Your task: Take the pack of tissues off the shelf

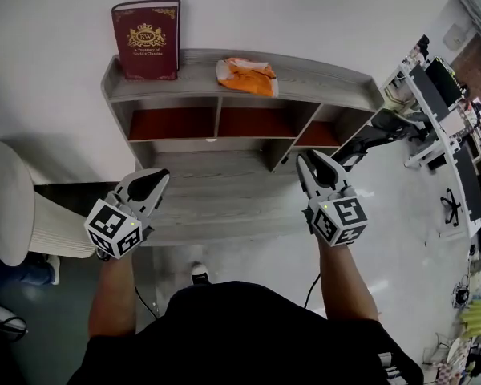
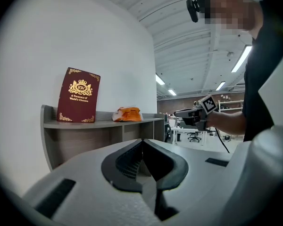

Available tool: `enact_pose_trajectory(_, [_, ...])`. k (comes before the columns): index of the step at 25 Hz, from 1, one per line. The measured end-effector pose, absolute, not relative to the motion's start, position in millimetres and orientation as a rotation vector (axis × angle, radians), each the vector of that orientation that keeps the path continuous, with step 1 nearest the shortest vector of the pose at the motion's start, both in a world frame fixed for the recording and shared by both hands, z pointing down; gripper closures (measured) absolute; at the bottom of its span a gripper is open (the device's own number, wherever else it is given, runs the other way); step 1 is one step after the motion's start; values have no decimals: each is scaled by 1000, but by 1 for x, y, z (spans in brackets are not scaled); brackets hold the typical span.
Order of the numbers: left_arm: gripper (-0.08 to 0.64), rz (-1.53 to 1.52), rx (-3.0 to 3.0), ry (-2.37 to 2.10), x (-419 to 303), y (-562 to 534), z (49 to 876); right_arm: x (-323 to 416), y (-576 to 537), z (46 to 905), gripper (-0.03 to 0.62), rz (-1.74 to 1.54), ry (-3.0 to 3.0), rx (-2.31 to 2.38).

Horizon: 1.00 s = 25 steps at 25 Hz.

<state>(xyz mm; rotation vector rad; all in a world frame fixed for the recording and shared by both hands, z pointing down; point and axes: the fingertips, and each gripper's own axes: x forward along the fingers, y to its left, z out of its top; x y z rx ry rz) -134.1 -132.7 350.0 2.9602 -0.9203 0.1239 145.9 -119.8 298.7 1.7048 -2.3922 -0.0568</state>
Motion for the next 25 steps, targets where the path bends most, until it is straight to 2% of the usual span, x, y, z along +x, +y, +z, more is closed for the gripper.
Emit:
enact_pose_trajectory(9, [540, 104, 3015, -784, -153, -185, 343, 110, -154, 288, 497, -78, -2324, 1761])
enact_pose_trajectory(25, [540, 139, 3047, -845, -140, -185, 330, 126, -182, 267, 494, -175, -2406, 1745])
